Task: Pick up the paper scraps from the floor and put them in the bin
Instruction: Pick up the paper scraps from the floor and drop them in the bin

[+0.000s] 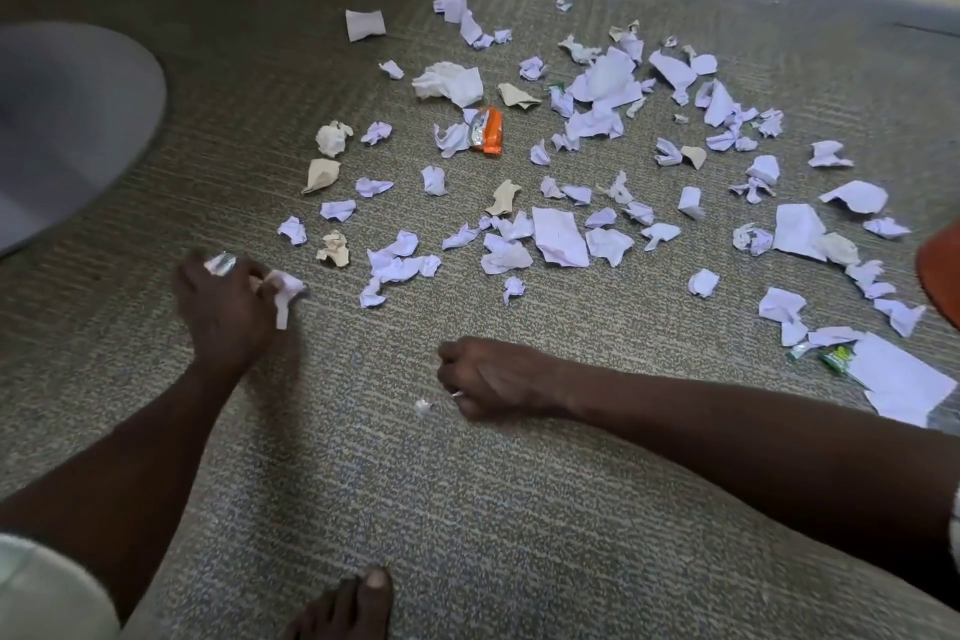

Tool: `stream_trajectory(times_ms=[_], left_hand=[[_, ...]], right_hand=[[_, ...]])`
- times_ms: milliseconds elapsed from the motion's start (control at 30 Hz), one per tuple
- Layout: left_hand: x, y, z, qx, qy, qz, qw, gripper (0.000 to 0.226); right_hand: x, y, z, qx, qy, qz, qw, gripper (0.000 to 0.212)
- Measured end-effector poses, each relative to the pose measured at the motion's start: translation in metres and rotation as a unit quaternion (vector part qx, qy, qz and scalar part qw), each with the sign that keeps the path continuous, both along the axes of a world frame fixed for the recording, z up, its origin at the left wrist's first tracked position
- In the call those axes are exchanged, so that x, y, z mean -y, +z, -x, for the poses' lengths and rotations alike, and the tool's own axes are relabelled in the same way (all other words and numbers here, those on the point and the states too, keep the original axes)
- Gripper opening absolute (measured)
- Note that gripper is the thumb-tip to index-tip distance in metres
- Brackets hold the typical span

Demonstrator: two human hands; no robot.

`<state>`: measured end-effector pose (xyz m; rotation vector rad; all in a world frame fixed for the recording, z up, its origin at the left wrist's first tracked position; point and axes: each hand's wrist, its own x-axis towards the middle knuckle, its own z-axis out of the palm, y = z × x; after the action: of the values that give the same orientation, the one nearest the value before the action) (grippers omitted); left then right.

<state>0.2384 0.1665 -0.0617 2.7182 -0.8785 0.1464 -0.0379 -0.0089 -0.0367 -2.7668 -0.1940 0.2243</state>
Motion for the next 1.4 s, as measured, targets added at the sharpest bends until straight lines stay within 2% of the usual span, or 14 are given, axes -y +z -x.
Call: stream_trajectory(times_ms=[67, 167, 300, 433, 533, 667, 867, 967, 1067, 1133, 1200, 1233, 1300, 1400], left_hand=[[0.006, -0.006, -0.009, -0.031, 0.067, 0.000, 0.997, 0.028], [0.010, -0.023, -0.023, -0.124, 0.110, -0.008, 0.986, 0.042], [0.008, -0.043, -0.031, -0.044, 0.058, 0.044, 0.996, 0.046], [0.014, -0.051, -0.012, -0.017, 0.098, 0.111, 0.989, 0.034], [0.019, -0.050, 0.002, 0.018, 0.092, 0.147, 0.985, 0.024], [0.017, -0.040, 0.015, 0.006, 0.042, 0.146, 0.988, 0.020], [0.042, -0.014, 0.045, -0.023, 0.071, 0.135, 0.988, 0.030], [0.066, -0.002, 0.056, -0.096, 0.135, 0.151, 0.974, 0.047], [0.081, -0.004, 0.065, -0.123, 0.056, 0.135, 0.982, 0.061], [0.087, -0.006, 0.069, -0.140, 0.006, 0.087, 0.986, 0.076], [0.092, -0.011, 0.073, -0.130, -0.021, 0.036, 0.991, 0.092], [0.094, -0.013, 0.075, -0.109, -0.033, 0.015, 0.993, 0.093], [0.098, -0.018, 0.077, -0.049, -0.061, -0.021, 0.997, 0.079], [0.104, -0.020, 0.080, 0.008, -0.105, -0.034, 0.994, 0.048]], right_hand=[[0.014, 0.002, 0.007, 0.010, -0.024, 0.005, 1.000, 0.013], [0.025, 0.002, 0.014, -0.020, -0.062, -0.025, 0.998, 0.012], [0.034, -0.003, 0.014, -0.031, -0.108, -0.063, 0.992, 0.009], [0.039, 0.001, 0.000, -0.007, -0.150, -0.089, 0.985, 0.009], [0.027, 0.002, -0.016, 0.008, -0.096, -0.090, 0.991, 0.027], [-0.001, -0.005, -0.028, -0.001, 0.005, -0.060, 0.998, 0.025], [0.000, -0.006, -0.025, -0.020, 0.035, -0.083, 0.996, 0.026], [-0.004, -0.010, -0.022, -0.004, 0.047, -0.082, 0.996, 0.023], [-0.013, -0.020, -0.013, 0.045, 0.039, -0.061, 0.996, 0.019], [-0.017, -0.019, -0.006, 0.044, 0.042, -0.059, 0.996, 0.016], [-0.014, -0.012, -0.002, 0.023, 0.001, -0.112, 0.993, 0.012], [-0.008, -0.009, 0.000, 0.015, -0.041, -0.151, 0.988, 0.009], [0.007, -0.005, 0.002, 0.014, -0.142, -0.199, 0.970, 0.006], [0.036, -0.003, 0.002, 0.041, -0.275, -0.227, 0.933, 0.008]])
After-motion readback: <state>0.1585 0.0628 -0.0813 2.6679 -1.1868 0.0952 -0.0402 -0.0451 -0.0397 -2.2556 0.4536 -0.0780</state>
